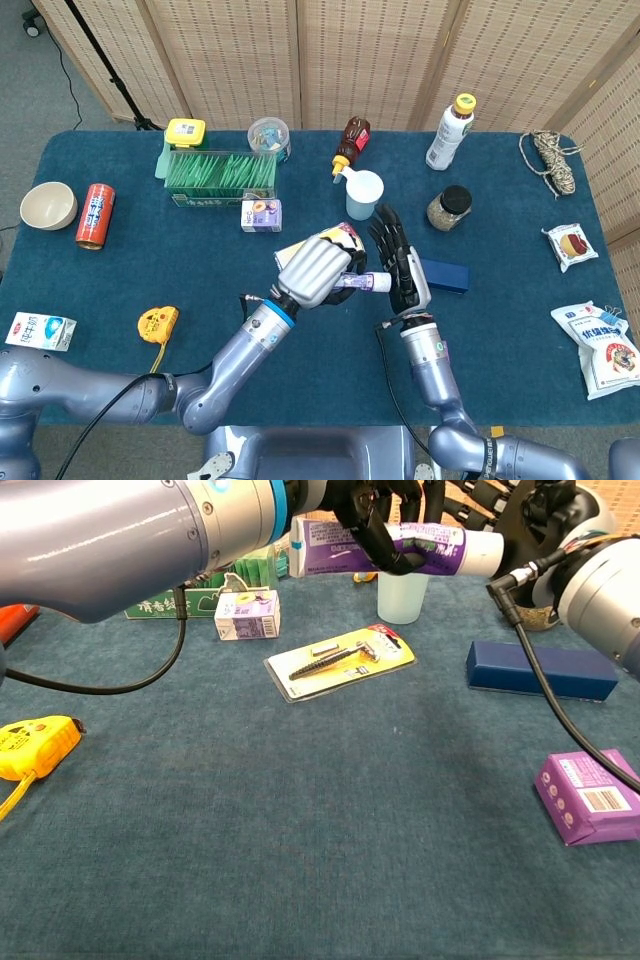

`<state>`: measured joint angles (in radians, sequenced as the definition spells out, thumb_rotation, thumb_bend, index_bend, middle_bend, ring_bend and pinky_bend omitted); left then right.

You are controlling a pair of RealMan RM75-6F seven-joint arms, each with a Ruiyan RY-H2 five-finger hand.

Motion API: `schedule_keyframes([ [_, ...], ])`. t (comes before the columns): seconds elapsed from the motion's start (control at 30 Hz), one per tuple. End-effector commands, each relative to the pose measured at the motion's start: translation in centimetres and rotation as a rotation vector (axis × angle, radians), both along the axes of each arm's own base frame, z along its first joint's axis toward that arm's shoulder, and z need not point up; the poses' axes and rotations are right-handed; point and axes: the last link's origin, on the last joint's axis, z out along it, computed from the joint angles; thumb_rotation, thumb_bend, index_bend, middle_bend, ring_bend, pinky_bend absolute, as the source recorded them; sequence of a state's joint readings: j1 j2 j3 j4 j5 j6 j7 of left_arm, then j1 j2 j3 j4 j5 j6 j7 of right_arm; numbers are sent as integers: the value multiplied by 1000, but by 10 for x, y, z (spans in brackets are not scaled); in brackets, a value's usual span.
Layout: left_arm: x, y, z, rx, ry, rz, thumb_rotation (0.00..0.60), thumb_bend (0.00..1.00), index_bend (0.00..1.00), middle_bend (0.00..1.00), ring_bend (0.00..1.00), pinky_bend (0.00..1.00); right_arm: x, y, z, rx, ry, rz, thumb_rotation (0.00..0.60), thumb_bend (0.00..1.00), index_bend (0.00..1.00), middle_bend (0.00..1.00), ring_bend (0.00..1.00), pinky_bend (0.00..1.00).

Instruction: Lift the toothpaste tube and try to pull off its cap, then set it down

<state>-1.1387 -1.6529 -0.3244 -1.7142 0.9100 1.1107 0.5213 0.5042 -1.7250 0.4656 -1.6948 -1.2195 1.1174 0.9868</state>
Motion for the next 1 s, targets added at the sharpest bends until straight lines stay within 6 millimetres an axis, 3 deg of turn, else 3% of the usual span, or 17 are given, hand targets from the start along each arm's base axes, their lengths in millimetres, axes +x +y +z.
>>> schedule_keyframes([
  [0.03, 1, 0, -1, 0, -3, -1, 600, 448, 741, 649, 597, 562, 2, 1, 0, 5, -9, 8, 156, 0, 0, 0, 0, 0],
  [0.53, 3, -2, -1, 0, -8, -4, 600, 448, 741, 649, 597, 562, 4, 2, -2, 5, 1, 14, 156, 0, 0, 0, 0, 0],
  [1.0, -14, 1, 10, 17, 15, 9, 600, 448, 741, 649, 597, 562, -11, 0, 3, -15, 59, -5, 155, 0, 0, 0, 0, 0],
])
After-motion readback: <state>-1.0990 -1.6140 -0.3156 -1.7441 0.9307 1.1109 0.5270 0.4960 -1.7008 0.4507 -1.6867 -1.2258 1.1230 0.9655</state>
